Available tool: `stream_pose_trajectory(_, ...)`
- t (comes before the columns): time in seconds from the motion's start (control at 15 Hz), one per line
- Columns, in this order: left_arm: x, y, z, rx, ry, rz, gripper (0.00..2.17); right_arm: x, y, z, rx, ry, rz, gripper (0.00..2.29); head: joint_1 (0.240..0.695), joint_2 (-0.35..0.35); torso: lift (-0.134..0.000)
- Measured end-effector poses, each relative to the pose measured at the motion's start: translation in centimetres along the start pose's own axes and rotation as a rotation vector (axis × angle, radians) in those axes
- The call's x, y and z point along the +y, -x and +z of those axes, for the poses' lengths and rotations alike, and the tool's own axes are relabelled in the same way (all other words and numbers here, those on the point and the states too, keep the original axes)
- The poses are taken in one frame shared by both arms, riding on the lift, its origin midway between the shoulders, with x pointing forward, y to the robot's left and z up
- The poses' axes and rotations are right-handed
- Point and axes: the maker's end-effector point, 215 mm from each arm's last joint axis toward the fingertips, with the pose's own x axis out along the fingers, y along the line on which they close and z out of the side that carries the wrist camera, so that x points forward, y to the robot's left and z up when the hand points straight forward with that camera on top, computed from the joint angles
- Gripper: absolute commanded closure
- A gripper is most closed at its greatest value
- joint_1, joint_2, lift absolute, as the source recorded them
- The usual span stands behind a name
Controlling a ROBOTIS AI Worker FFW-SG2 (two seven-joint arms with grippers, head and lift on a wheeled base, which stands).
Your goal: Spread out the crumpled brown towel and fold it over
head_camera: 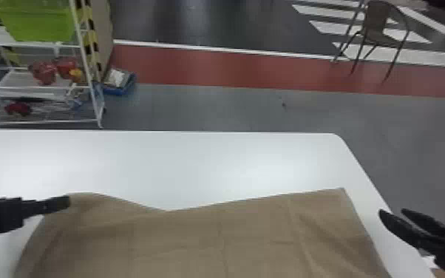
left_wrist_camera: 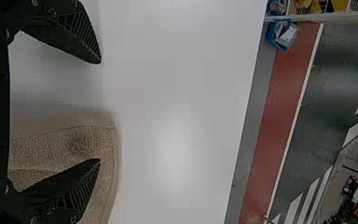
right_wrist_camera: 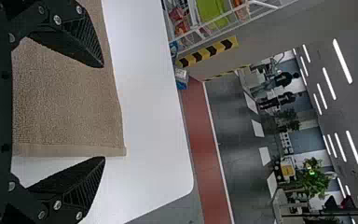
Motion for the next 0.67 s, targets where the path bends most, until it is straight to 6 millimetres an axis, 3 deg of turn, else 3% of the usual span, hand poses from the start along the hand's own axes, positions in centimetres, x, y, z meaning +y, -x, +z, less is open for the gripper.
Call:
stream_pose_trajectory(0.47,-1.8,-1.1,-0.2,0.028,0.018,-0.049,0.28,-1.4,-0.2,-0.4,0.009,-0.003,-0.015,0.21,0.695,-0.248,-0.123)
stream_pose_trajectory(0.53,-1.9,-1.1,-0.2,0.029,0.019,-0.052,0.42,-1.6,-0.2,-0.5,0.009,-0.002,-0.016,0.21,0.695,-0.251,-0.123)
stream_pose_trajectory(0.67,-2.0,-1.2,0.1,0.029,0.021,-0.060,0.46,-1.7,-0.4,-0.5,0.008,0.000,-0.017,0.21,0.695,-0.253,-0.123)
